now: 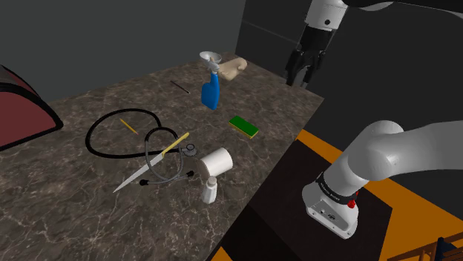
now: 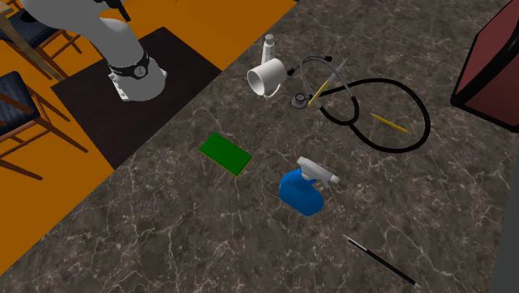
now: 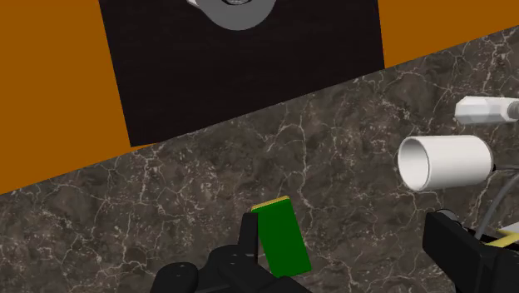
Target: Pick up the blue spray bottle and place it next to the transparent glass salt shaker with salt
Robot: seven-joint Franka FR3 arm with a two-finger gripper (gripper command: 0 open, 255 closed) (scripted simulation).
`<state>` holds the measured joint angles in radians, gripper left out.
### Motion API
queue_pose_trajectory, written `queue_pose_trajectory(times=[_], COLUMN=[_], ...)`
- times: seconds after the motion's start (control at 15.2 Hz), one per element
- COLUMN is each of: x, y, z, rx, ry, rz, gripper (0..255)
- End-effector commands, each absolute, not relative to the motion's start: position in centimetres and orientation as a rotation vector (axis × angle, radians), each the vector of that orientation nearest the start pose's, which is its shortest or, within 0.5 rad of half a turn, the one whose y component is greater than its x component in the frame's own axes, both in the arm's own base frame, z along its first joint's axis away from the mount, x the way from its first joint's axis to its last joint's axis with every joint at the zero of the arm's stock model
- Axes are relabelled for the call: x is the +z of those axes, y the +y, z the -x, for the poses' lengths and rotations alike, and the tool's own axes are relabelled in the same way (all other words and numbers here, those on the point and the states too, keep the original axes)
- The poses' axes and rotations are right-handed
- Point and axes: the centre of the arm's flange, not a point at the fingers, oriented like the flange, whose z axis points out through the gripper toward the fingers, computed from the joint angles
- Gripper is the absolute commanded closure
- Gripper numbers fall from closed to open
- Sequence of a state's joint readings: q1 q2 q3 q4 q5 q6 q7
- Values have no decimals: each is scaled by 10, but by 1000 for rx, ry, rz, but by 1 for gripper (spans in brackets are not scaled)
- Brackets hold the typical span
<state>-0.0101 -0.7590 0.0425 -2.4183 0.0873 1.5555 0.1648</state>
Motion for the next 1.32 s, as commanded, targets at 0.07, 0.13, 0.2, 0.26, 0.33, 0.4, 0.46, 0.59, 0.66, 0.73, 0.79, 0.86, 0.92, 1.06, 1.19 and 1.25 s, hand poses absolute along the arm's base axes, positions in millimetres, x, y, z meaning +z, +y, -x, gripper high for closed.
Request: queue_pose_trajectory(times=[0.07,0.13,0.2,0.26,0.33,0.4,0.46,0.59,0.66,0.73,0.79,0.86,0.92,1.06,1.19,1.25], x=[548,544,541,537,533,530,526,519,516,513,509,506,503,497,491,488], y=[22,22,21,21,21,21,21,22,22,22,23,23,24,25,26,27], z=[-320,-333,-345,-357,-369,-381,-394,-418,-430,-443,-455,-467,-479,-504,-529,-541], rx=[163,158,153,148,142,137,132,121,116,111,106,100,95,84,74,69], ry=[221,212,203,195,186,177,168,151,142,133,124,115,106,89,71,62], rz=[3083,3085,3088,3090,3092,3094,3097,3101,3103,3105,3107,3109,3111,3115,3119,3121], gripper=[0,0,0,0,0,0,0,0,0,0,0,0,0,0,0,0])
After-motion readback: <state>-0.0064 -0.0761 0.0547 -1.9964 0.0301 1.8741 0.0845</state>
